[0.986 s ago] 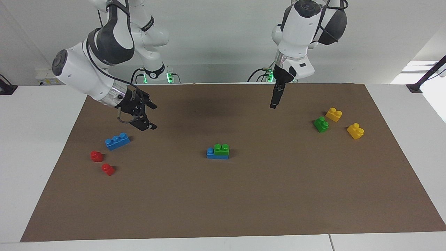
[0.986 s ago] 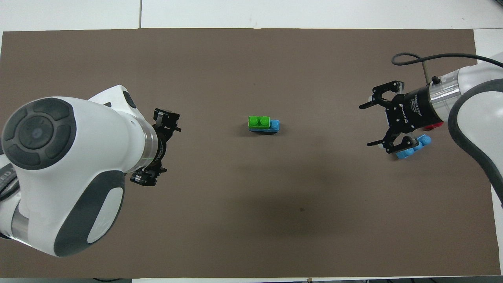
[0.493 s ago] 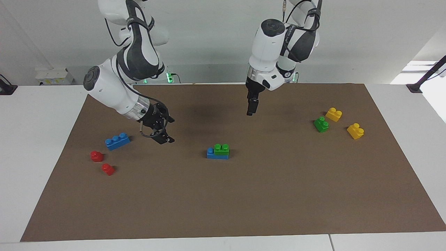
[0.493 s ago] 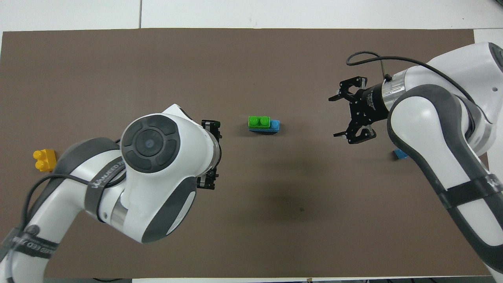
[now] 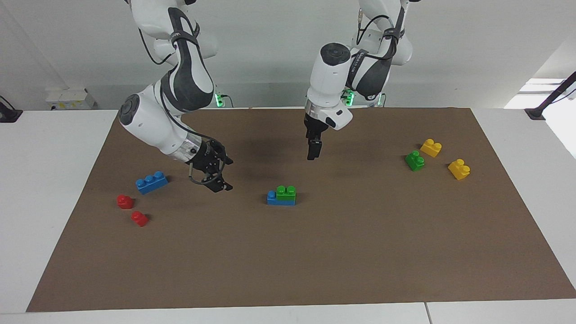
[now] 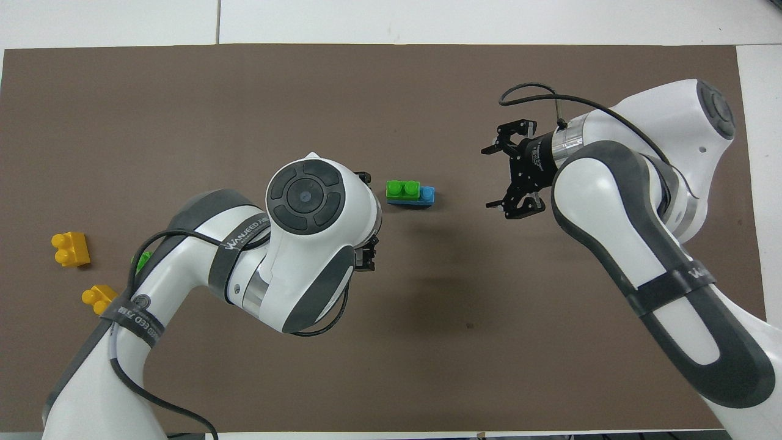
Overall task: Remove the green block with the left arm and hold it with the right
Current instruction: 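Grasp the green block with the left gripper while the right gripper grasps the blue block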
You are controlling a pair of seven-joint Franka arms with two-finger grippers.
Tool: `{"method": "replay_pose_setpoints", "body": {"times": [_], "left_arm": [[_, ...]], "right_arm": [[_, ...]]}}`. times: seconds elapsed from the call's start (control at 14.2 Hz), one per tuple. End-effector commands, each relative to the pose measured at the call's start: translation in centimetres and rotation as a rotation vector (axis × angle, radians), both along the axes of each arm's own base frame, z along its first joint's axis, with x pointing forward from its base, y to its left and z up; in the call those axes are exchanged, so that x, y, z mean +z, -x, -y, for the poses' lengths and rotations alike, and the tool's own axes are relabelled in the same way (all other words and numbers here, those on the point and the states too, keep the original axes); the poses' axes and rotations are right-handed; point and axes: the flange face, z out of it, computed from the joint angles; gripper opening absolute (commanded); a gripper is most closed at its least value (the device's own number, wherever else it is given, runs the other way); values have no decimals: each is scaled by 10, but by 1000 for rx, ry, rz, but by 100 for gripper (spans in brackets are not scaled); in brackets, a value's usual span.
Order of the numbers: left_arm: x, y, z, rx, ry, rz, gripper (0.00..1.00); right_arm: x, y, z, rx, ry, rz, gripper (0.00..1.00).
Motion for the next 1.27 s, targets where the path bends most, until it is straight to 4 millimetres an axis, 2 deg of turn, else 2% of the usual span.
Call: {"method": "replay_pose_setpoints", "body": {"times": [0.0, 0.07, 0.21, 0.42, 0.56, 0.63, 0.7, 0.92, 1.06, 1.2], "left_arm": [[-11, -23, 20, 42, 20, -2, 100], [-16, -33, 31, 58, 22, -3, 100], [-30, -46, 40, 75, 21, -11, 100], [-42, -53, 39, 92, 14, -9, 100], [-52, -66, 42, 119, 22, 2, 100], [-51, -72, 40, 126, 26, 7, 100], [-51, -74, 38, 130, 29, 11, 100], [-57, -73, 44, 126, 39, 26, 100], [-59, -74, 44, 138, 48, 34, 100], [-61, -74, 45, 134, 46, 44, 100]], "right_arm": [[-7, 5, -16, -35, -8, 13, 97], [-10, 9, -24, -28, -3, 20, 97], [-18, 9, -25, -35, 4, 22, 97], [-34, 5, -28, -42, 13, 25, 97], [-50, 2, -30, -60, 10, 12, 97], [-56, 3, -42, -62, 8, 27, 97], [-60, 4, -51, -58, 11, 37, 97], [-75, 0, -52, -85, 11, 45, 97], [-83, 2, -64, -81, 18, 56, 97], [-90, 2, -65, -98, 13, 57, 97]]}}
